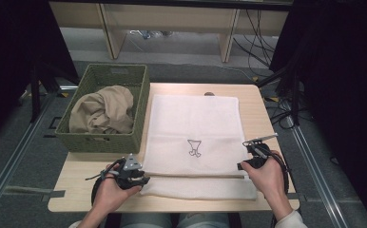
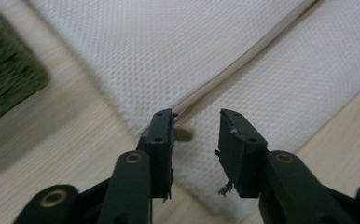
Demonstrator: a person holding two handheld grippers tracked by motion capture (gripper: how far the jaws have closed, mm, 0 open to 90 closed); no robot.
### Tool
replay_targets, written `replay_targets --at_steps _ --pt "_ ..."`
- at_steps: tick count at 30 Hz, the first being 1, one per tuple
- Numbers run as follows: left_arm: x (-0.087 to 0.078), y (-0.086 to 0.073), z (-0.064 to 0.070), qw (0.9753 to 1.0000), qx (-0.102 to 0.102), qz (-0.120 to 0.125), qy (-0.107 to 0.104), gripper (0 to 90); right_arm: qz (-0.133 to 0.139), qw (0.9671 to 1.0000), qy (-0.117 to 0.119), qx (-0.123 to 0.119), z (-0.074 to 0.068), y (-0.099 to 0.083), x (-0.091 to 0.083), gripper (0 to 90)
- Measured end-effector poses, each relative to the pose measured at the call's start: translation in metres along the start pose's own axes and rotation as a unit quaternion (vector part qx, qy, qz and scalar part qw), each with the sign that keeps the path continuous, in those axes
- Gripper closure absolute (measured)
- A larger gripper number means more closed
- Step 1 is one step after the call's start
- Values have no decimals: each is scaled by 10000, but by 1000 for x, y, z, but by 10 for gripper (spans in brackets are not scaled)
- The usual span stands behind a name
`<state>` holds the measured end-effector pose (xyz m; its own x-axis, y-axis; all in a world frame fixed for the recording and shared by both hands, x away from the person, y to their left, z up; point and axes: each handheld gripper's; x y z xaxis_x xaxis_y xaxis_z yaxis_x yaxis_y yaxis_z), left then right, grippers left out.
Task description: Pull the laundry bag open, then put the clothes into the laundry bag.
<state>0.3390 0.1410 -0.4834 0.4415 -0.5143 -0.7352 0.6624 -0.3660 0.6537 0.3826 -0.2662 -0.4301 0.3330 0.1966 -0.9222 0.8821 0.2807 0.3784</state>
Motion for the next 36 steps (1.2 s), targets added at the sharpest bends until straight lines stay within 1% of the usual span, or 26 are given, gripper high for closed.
replay_targets --at_steps 5,6,7,8,9,10,11,12,14,15,16,18,20,21,23,24,25,27,28,29,30,31,32,33,35,36 --pt "0 8 7 9985 42 394 -391 530 -1 9999 112 -132 -7 1 4 603" --pt "0 9 8 9982 -27 442 -407 516 24 9997 147 -210 -9 2 5 603" --pt "-1 13 7 9976 118 539 -419 506 18 9996 204 -175 -11 3 4 603" --pt "-2 15 8 9977 107 587 -334 493 76 9992 271 -278 -13 4 5 604" --pt "-2 18 8 9968 95 679 -410 480 83 9992 294 -250 -15 4 4 605" --pt "-3 20 9 9963 81 770 -361 470 106 9991 302 -287 -17 6 4 605" --pt "-3 24 10 9948 91 922 -416 457 176 9984 364 -394 -18 7 5 605" --pt "-4 27 8 9944 230 938 -431 442 197 9981 462 -358 -21 9 4 603" --pt "-5 29 10 9921 143 1148 -476 401 220 9974 566 -399 -25 12 4 598" --pt "-4 28 11 9903 62 1257 -584 388 262 9966 616 -472 -26 14 4 594" --pt "-5 27 10 9899 200 1308 -503 378 353 9957 629 -579 -26 16 5 592" --pt "-4 25 9 9882 312 1425 -458 348 431 9942 687 -701 -29 20 6 589" --pt "-4 23 9 9876 208 1474 -505 335 398 9950 695 -603 -32 23 4 589" --pt "-4 23 9 9862 337 1550 -467 314 493 9931 694 -801 -34 26 6 586" --pt "-4 23 9 9850 431 1600 -486 313 532 9929 657 -840 -35 28 8 586" --pt "-5 23 9 9834 584 1655 -458 312 530 9929 657 -836 -35 27 8 586" --pt "-5 23 11 9832 463 1699 -482 312 451 9940 678 -737 -36 27 8 587" --pt "-6 24 10 9813 554 1783 -470 308 427 9940 705 -718 -37 26 7 590" --pt "-7 25 9 9803 589 1831 -449 305 499 9929 677 -838 -36 26 8 590" --pt "-8 24 10 9798 470 1883 -487 299 496 9919 707 -933 -36 26 8 591" --pt "-8 24 9 9799 434 1887 -480 298 525 9908 715 -1025 -37 26 9 590" --pt "-9 25 8 9800 481 1884 -434 292 468 9920 751 -898 -40 26 9 591" --pt "-9 24 9 9807 354 1868 -453 288 491 9908 745 -1016 -40 27 11 591" --pt "-9 25 7 9803 447 1865 -480 288 441 9910 751 -1016 -43 27 12 591" --pt "-8 25 7 9817 294 1827 -447 289 373 9906 776 -1062 -47 27 14 590" --pt "-9 26 6 9816 435 1813 -405 290 367 9902 778 -1105 -51 28 15 587"
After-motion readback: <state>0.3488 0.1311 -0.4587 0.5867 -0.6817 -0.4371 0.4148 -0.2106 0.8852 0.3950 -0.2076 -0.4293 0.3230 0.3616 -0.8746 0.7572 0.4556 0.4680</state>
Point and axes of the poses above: each handheld gripper's, and its own axes: x roughly forward along the jaws, y roughly out of its top, z roughly to its right, and after that the axes turned 10 degrees about -x, right-handed
